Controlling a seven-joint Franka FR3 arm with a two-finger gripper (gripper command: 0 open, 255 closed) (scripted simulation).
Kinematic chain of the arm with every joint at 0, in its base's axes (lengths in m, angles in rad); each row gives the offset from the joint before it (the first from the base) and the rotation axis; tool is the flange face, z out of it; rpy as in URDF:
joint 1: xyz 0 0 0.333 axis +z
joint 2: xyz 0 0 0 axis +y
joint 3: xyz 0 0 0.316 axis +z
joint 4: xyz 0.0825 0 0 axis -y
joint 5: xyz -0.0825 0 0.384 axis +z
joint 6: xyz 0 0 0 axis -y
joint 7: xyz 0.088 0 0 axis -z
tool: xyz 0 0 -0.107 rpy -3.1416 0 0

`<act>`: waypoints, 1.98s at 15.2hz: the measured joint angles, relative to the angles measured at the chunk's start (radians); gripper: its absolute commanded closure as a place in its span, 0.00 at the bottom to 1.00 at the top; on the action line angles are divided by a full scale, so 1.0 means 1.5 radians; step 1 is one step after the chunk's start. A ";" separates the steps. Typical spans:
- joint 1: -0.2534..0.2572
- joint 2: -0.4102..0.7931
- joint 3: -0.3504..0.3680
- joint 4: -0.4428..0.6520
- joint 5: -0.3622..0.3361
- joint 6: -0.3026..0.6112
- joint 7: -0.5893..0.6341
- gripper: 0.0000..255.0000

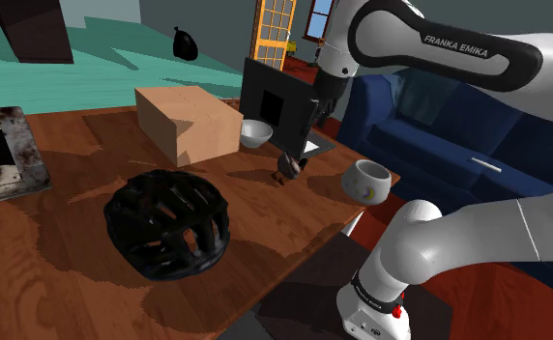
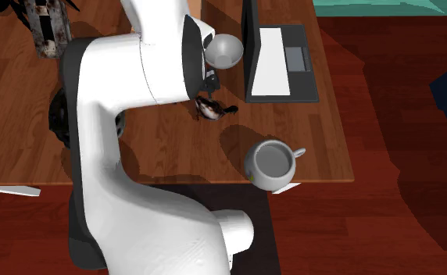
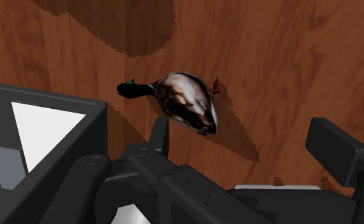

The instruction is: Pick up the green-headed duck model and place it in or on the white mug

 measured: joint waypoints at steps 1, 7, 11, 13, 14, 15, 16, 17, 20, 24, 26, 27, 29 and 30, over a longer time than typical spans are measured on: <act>0.000 0.000 0.000 0.000 0.000 0.000 0.000 0.00; 0.018 -0.034 0.032 -0.157 -0.096 0.217 -0.060 0.00; 0.015 -0.029 0.046 -0.242 -0.168 0.371 -0.082 0.00; 0.012 -0.022 0.047 -0.259 -0.179 0.401 -0.080 0.00; 0.010 -0.019 0.046 -0.265 -0.182 0.412 -0.080 0.00; 0.008 -0.013 0.044 -0.268 -0.186 0.423 -0.080 0.00; 0.004 -0.004 0.043 -0.273 -0.190 0.436 -0.078 0.00; 0.000 0.005 0.042 -0.280 -0.195 0.452 -0.075 0.00; -0.003 0.015 0.041 -0.283 -0.199 0.466 -0.073 0.00; -0.003 0.017 0.041 -0.283 -0.199 0.468 -0.073 0.00; -0.003 0.017 0.041 -0.282 -0.199 0.468 -0.073 1.00; -0.003 0.017 0.041 -0.282 -0.199 0.468 -0.073 1.00; -0.003 0.016 0.041 -0.282 -0.199 0.468 -0.073 1.00; -0.003 0.016 0.041 -0.282 -0.199 0.468 -0.073 1.00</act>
